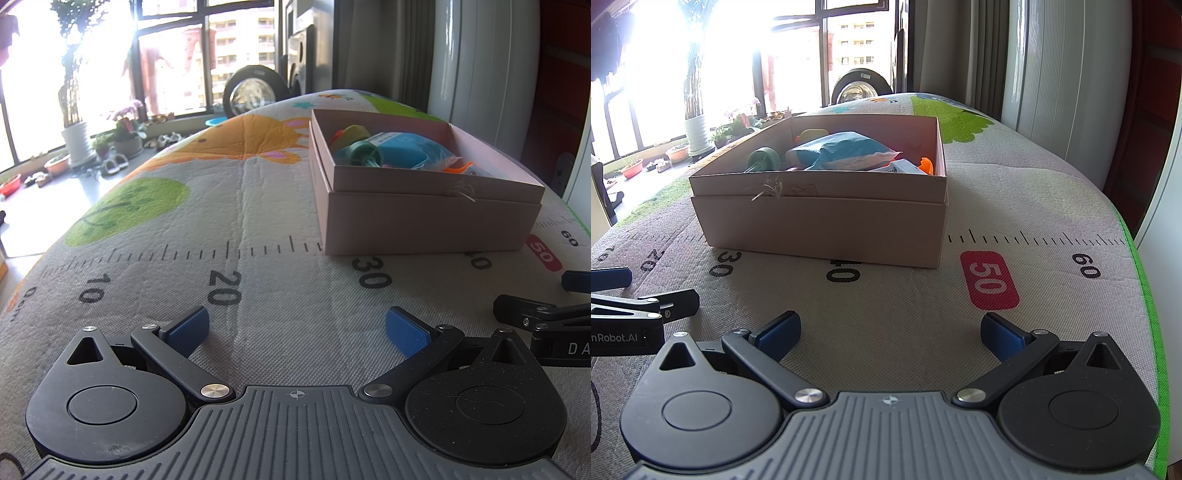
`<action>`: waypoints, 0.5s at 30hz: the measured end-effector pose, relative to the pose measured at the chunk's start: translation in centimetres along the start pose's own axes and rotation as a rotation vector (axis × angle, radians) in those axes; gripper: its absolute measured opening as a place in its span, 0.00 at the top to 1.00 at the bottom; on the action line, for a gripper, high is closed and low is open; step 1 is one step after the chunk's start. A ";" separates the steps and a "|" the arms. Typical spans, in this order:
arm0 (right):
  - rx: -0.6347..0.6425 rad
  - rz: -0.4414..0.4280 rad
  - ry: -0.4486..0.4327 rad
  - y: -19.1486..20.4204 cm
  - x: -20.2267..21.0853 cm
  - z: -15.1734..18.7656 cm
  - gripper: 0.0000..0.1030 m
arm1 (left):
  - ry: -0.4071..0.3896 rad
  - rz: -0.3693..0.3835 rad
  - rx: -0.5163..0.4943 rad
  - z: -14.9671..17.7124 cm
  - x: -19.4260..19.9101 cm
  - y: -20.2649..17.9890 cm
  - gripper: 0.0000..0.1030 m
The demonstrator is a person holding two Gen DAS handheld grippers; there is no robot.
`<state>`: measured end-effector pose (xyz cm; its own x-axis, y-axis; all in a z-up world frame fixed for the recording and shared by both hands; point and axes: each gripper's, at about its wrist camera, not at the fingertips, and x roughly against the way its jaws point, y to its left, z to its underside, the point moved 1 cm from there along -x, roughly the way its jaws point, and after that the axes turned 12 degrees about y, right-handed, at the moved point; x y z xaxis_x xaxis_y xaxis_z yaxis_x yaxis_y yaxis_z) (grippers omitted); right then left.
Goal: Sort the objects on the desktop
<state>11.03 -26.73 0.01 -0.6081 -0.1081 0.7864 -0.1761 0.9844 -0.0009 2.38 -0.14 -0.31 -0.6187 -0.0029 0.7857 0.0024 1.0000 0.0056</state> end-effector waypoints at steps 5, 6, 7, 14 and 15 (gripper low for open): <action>0.000 0.000 0.000 0.0 0.0 0.0 0.00 | 0.000 0.000 0.000 0.0 0.0 0.0 0.00; 0.000 0.000 0.000 0.0 0.0 0.0 0.00 | 0.000 0.000 0.000 0.0 0.0 0.0 0.00; 0.000 0.000 0.000 0.0 0.0 0.0 0.00 | 0.000 0.000 0.000 0.0 0.0 0.0 0.00; 0.000 0.000 0.000 0.1 0.0 0.0 0.00 | 0.000 0.000 0.000 0.0 0.0 0.0 0.00; 0.000 0.000 0.000 0.0 0.0 0.0 0.00 | 0.000 0.000 0.000 0.0 0.0 0.0 0.00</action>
<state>11.01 -26.69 0.02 -0.6081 -0.1081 0.7865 -0.1760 0.9844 -0.0008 2.39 -0.16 -0.30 -0.6186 -0.0030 0.7857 0.0023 1.0000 0.0056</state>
